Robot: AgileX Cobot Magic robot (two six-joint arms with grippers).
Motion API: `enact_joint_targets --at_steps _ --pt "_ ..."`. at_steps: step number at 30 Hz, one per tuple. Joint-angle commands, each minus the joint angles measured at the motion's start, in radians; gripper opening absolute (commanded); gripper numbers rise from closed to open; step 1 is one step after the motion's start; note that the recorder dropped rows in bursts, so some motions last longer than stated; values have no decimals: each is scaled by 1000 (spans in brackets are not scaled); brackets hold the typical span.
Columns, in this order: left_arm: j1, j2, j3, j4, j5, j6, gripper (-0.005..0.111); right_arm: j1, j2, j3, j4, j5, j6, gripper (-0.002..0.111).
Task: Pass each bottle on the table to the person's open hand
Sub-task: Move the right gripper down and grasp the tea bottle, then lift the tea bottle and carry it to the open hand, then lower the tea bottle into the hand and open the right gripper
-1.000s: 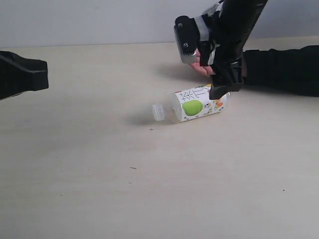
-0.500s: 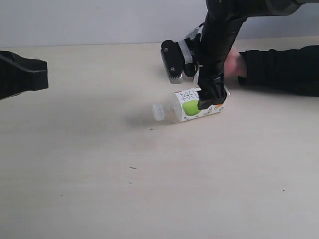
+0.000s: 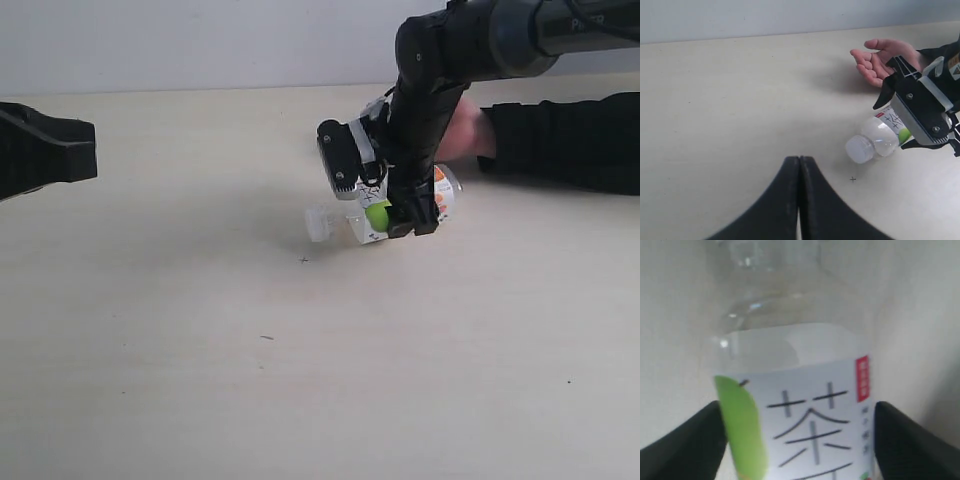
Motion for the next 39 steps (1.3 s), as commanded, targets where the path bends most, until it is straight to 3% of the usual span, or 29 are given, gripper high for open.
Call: enact_joint_targets --at_steps 1,5,15,23,25,39 --pt "2 -6 4 2 -8 -6 0 1 -22 -8 -5 16 -2 41" --pt "2 -6 4 2 -8 -6 0 1 -58 -8 -5 48 21 0" --pt "2 -6 4 2 -8 -6 0 1 -199 -8 -28 -25 398 0" --pt "2 -6 4 2 -8 -6 0 -4 -208 -92 -449 -45 1293 0" --pt "2 -6 4 2 -8 -6 0 -13 -196 -128 -465 -24 1403 0" --pt "2 -6 4 2 -8 -6 0 -80 37 -387 -342 138 1400 0"
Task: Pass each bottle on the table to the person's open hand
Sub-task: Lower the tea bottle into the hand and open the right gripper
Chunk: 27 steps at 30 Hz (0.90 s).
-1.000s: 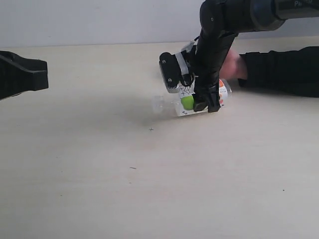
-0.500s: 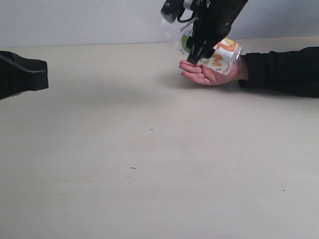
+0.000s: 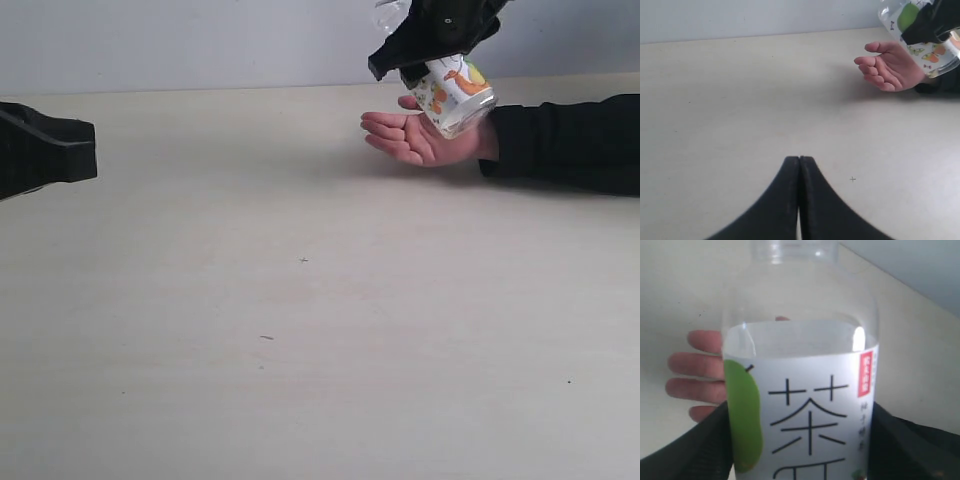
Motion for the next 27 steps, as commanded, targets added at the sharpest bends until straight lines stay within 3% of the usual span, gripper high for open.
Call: enact_joint_targets --at_steps 1,12,23,27 --pt "2 -6 4 2 -8 -6 0 -24 88 -75 12 19 5 0" --pt "2 -6 4 2 -8 -6 0 -24 181 -122 23 25 -36 4" --pt "2 -6 4 2 -8 -6 0 -24 175 -122 22 28 -49 54" --pt "2 -6 4 2 -8 -6 0 -22 163 -122 22 28 -52 67"
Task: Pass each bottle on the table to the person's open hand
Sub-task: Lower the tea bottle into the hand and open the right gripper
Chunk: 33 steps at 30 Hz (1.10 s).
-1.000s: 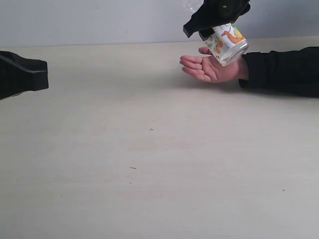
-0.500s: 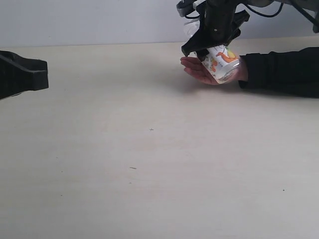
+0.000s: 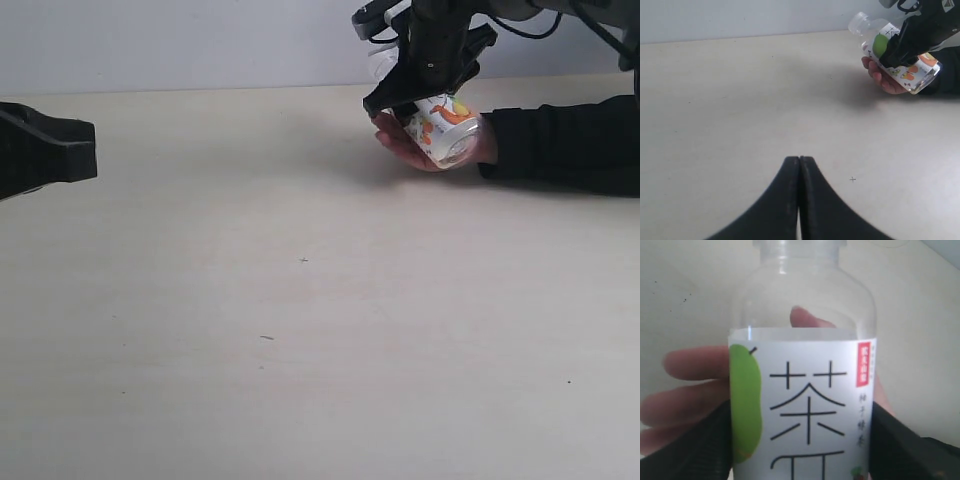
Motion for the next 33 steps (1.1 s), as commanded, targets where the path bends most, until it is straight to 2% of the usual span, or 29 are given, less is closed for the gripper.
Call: enact_joint_targets --at_steps 1,6,15,18,21,27,33 --pt "2 -6 4 2 -8 -6 0 -1 -19 -12 0 9 -7 70" --pt "2 -6 4 2 -8 -6 0 -1 -23 -50 20 64 -7 75" --pt "2 -6 4 2 -8 -6 0 -1 -53 -126 20 180 -8 75" --pt "2 -6 4 2 -8 -6 0 -1 -94 -126 20 189 -8 71" --pt "2 -6 4 2 -8 -6 0 -1 -138 -126 20 226 -8 54" --pt "2 -6 4 2 -8 -6 0 -16 -235 -55 -1 271 -8 1" --pt "2 -6 4 2 -8 -6 0 -49 -448 224 21 243 4 0"
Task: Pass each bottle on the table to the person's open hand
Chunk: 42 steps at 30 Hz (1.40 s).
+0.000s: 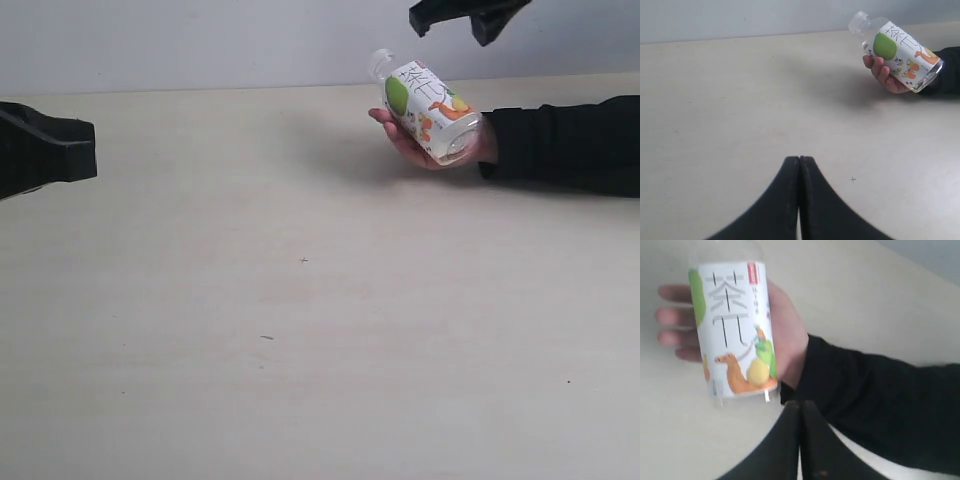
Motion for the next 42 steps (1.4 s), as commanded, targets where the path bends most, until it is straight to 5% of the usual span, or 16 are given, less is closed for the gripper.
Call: enact_joint_targets --at_steps 1,12,20,30,42 --pt "1 -6 4 2 -8 -6 0 -27 -204 225 16 -45 17 0" --pt "1 -6 4 2 -8 -6 0 -25 -929 987 322 -700 37 0" --pt "1 -6 4 2 -8 -6 0 -25 -1419 1335 447 -821 13 0" --pt "1 -6 4 2 -8 -6 0 -25 -1778 1434 563 -660 21 0" --pt "1 -6 4 2 -8 -6 0 -25 -1817 1434 664 -660 21 0"
